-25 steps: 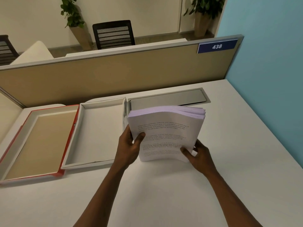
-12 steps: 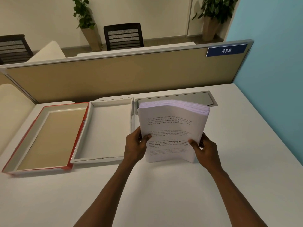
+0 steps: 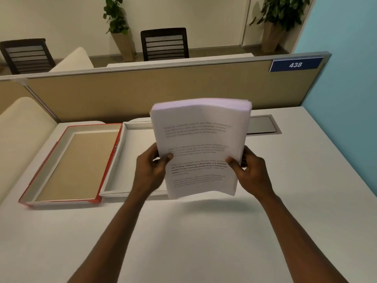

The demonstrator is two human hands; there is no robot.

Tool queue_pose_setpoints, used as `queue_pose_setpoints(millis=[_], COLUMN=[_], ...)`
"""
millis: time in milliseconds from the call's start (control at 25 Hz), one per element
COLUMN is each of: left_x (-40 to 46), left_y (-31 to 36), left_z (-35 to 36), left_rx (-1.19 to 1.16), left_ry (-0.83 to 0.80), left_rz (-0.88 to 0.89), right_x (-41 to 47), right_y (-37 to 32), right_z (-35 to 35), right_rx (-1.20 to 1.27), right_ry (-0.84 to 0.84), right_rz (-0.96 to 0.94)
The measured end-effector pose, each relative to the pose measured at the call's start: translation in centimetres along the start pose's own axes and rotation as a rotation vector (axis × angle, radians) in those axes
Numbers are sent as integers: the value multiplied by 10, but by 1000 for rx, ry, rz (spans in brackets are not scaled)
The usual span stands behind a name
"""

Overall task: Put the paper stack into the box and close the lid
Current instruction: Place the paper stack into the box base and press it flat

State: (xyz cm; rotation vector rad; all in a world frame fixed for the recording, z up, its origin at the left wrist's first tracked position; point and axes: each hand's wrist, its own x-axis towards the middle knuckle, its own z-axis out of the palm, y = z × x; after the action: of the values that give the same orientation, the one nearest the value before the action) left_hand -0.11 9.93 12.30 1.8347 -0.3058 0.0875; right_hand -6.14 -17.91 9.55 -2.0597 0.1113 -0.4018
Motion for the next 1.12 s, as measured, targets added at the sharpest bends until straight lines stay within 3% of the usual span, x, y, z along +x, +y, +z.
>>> queue_pose_setpoints(millis=[80, 200, 360, 480, 680, 1120], left_x=[20, 60, 102, 117, 142, 140], left_y=[4, -6, -43, -69, -113, -176], left_z=[-32, -72, -99, -101, -117, -119], left_rx=[-49, -123, 103, 239, 247, 270], left_ry=[13, 125, 220, 107, -3, 33], left_rz=[-67, -322, -548, -581, -656, -638], right_x=[18, 49, 92, 114, 138, 142], right_y=[-21, -43, -48, -39, -24, -9], right_z=[23, 74, 147, 188, 228, 268], right_rx=[60, 190, 252, 168, 93, -122], right_ry=[-28, -97, -225, -278, -286, -249], right_rz=[39, 175, 404, 496, 576, 604])
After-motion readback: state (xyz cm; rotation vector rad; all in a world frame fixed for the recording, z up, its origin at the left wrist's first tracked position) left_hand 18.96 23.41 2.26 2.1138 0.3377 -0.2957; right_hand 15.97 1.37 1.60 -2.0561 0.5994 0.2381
